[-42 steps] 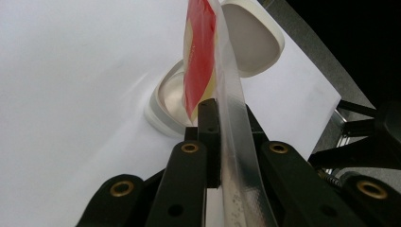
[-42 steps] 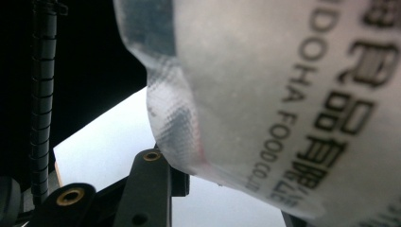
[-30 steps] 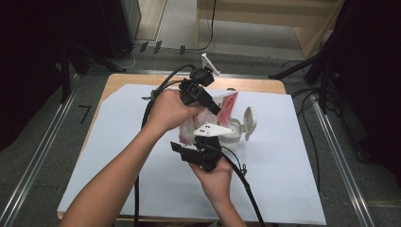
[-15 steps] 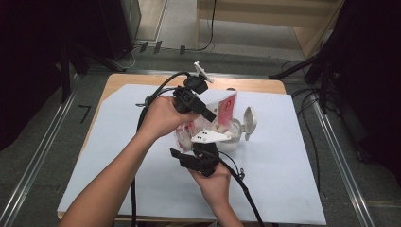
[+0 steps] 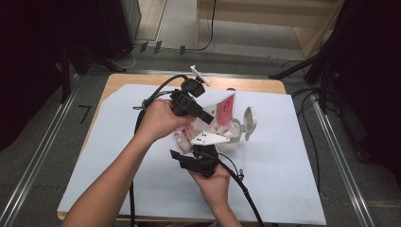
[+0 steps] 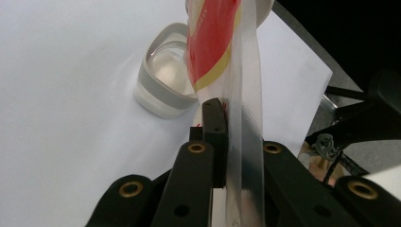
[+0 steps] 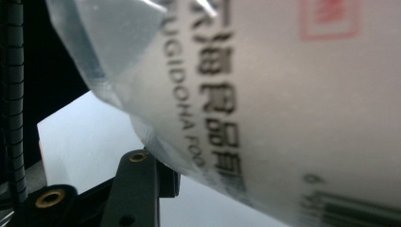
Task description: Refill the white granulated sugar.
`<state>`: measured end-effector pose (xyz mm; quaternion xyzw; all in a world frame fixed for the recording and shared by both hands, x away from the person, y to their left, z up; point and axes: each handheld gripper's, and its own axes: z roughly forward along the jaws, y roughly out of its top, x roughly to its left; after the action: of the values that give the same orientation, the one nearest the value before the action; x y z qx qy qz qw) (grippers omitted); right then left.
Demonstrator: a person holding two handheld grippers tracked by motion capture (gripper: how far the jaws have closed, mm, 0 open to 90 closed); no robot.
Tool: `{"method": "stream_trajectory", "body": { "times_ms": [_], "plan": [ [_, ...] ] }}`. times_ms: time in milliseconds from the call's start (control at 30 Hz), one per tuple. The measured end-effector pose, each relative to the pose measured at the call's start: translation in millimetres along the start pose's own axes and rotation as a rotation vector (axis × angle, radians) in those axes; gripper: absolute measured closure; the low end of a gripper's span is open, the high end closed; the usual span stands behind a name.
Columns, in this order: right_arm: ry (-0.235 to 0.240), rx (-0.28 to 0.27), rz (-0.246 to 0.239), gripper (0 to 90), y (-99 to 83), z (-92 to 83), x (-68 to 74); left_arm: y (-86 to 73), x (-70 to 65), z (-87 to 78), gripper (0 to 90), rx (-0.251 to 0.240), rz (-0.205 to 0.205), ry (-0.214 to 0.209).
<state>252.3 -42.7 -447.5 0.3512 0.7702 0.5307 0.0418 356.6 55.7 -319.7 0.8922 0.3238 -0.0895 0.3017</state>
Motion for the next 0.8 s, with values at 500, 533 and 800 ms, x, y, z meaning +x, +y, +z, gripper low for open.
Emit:
{"method": "stream_trajectory", "body": {
  "times_ms": [500, 533, 800],
  "plan": [
    [-0.009, 0.027, -0.014, 57.9, -8.8, 3.5, -5.5, -22.7, 13.2, -13.4, 89.2, -0.069, -0.015, -0.03],
    [-0.009, 0.024, -0.012, 57.6, -9.5, 3.8, -6.3, -23.8, 13.4, -14.4, 89.3, -0.071, -0.01, -0.03],
    [-0.019, 0.036, -0.006, 56.6, -13.7, 5.0, -11.4, -38.6, 14.9, -14.8, 89.4, -0.119, 0.0, -0.048]
  ]
}}
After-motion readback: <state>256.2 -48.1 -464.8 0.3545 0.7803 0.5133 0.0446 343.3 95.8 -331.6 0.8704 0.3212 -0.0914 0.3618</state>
